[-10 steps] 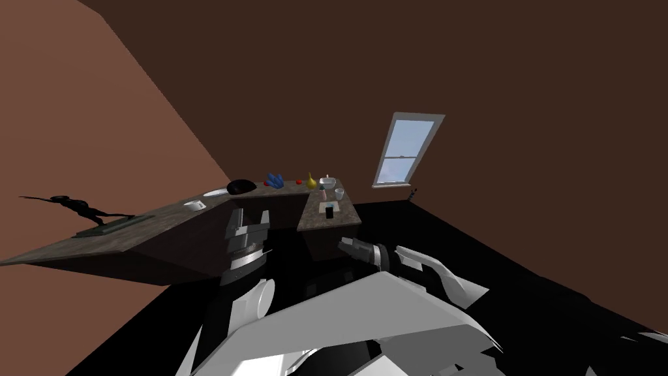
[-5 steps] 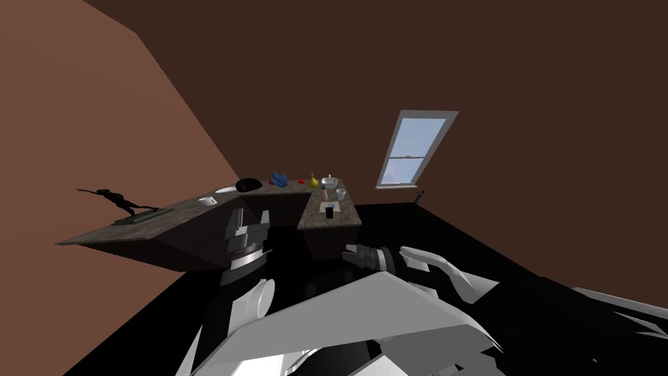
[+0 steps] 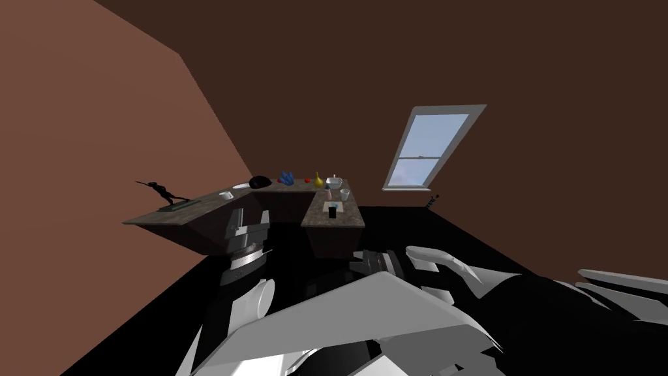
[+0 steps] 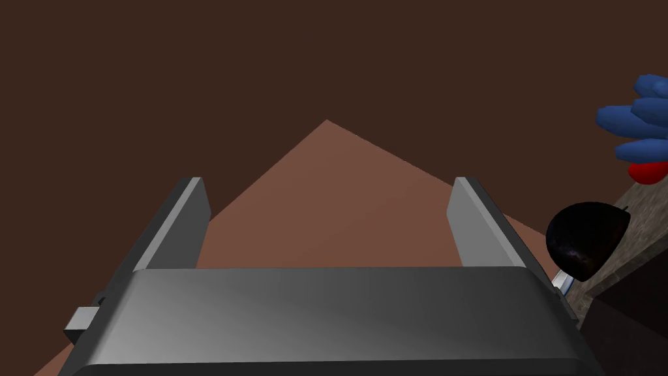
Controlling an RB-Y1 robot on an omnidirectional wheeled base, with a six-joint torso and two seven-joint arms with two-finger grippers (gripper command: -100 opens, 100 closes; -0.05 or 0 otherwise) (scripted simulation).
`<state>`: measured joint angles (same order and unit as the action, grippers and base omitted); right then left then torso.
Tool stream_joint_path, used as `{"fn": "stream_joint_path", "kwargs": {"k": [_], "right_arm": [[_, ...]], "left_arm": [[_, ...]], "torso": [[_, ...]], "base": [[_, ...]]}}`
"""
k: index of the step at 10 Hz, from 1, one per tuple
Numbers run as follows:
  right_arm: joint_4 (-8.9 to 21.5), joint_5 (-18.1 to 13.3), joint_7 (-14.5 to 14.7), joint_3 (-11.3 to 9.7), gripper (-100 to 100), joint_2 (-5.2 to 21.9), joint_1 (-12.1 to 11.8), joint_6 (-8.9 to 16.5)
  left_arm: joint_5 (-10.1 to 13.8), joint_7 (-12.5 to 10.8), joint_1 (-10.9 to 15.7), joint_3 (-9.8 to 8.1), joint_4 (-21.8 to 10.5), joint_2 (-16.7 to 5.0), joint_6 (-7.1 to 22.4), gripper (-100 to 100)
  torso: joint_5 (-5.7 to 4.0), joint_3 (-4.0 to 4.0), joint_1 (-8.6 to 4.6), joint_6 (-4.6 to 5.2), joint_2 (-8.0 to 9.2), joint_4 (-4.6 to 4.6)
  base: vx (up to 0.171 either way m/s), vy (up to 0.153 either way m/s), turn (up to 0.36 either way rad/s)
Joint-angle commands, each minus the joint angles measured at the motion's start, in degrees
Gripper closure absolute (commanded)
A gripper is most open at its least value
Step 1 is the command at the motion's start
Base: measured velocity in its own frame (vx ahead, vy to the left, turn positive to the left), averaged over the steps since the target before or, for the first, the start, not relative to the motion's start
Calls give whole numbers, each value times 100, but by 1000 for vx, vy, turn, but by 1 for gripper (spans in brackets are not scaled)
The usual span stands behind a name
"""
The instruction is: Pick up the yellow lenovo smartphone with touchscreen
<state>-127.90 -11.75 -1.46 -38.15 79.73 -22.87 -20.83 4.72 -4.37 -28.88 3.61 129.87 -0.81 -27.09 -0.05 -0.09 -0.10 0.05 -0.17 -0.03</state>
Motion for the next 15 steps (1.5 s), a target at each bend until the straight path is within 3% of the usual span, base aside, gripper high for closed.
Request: {"fn": "stream_joint_path", "kwargs": {"k": [1,2,4,5,7,10,15], "right_arm": [[14,-30,-17,-67,-100,158,50,26],[78,-131,-50,-261,-100,391,109,41],[78,-131,-50,-261,-100,636,109,41],[147,-235,-91,-446,-100,867,170,47],[147,-235,-91,-446,-100,1103,170,47],[295,-453,-194,-788,-100,1703,297,31],[373,-566,-254,-944,-100,2415,362,11]], "left_arm": [[0,0,0,0,0,0,0,0],[0,0,0,0,0,0,0,0],[0,0,0,0,0,0,0,0],[0,0,0,0,0,0,0,0],[0,0,0,0,0,0,0,0],[0,0,-1,0,0,0,0,0],[0,0,-1,0,0,0,0,0]], "torso": [[0,0,0,0,0,0],[0,0,5,2,0,0],[1,-1,6,0,-1,0],[1,-1,9,2,-1,0],[2,-3,10,0,-5,-1],[3,-4,15,2,-7,-1],[5,-8,24,2,-13,-3]], "base": [[-3,-23,-25],[-6,-17,248],[-2,-19,83],[2,-7,262],[4,-12,83],[12,5,227],[17,13,127]]}}
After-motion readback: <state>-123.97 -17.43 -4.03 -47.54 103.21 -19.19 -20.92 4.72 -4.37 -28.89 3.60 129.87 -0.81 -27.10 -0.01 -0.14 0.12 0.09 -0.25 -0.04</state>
